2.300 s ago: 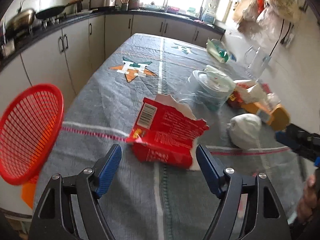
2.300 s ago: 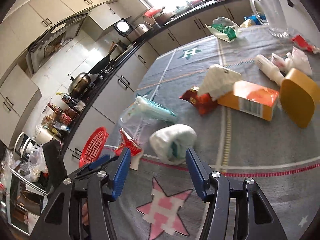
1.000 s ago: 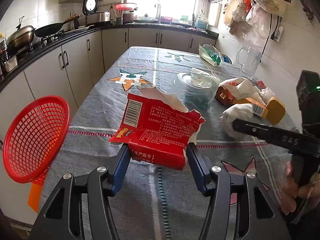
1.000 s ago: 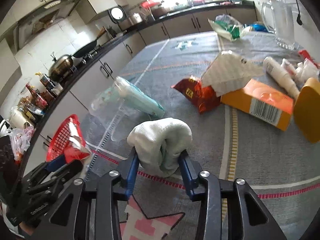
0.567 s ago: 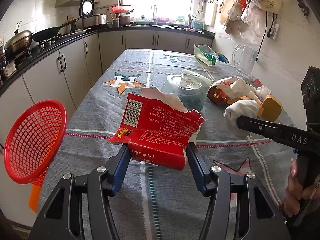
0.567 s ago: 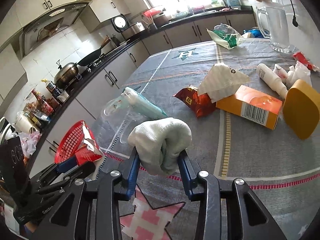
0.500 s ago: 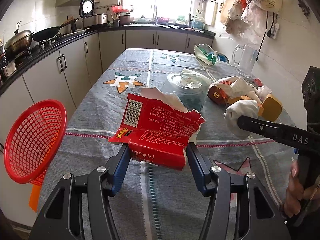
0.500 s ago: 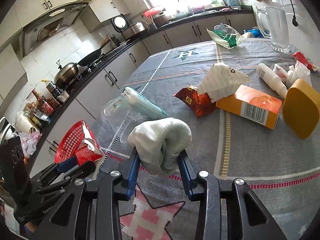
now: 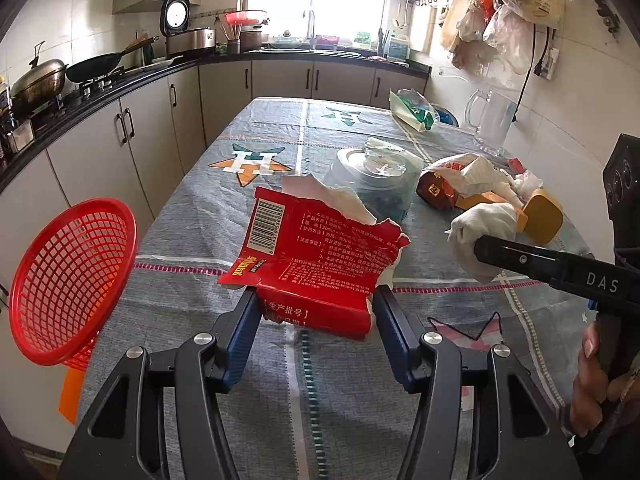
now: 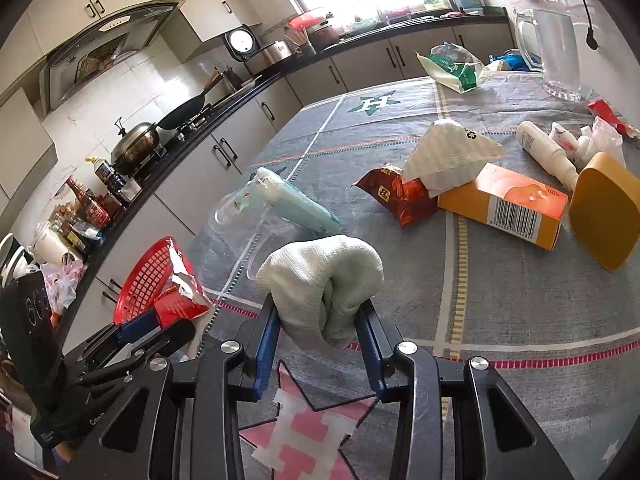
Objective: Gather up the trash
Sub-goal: 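Carry the red box and white cloth to the red basket and release both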
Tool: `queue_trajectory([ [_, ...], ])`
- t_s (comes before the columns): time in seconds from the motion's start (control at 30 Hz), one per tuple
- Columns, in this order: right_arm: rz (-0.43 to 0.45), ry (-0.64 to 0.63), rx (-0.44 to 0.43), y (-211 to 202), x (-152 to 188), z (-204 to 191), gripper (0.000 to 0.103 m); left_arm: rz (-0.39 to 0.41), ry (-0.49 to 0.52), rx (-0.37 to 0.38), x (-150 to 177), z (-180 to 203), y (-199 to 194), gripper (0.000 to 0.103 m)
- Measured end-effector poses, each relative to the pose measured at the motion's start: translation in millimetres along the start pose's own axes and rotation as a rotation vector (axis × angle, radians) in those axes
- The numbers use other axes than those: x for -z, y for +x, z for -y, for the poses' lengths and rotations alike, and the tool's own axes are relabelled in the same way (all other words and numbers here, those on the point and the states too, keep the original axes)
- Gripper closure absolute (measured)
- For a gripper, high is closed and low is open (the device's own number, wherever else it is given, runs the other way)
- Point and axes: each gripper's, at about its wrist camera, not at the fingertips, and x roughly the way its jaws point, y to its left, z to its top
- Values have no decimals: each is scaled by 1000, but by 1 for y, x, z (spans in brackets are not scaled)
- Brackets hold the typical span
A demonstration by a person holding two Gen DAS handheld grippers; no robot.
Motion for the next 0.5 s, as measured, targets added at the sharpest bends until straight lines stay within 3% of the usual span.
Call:
queue_trajectory([
  [0.5, -18, -15, -1, 3, 2, -9, 62, 9, -14, -6, 0, -8, -5, 47],
])
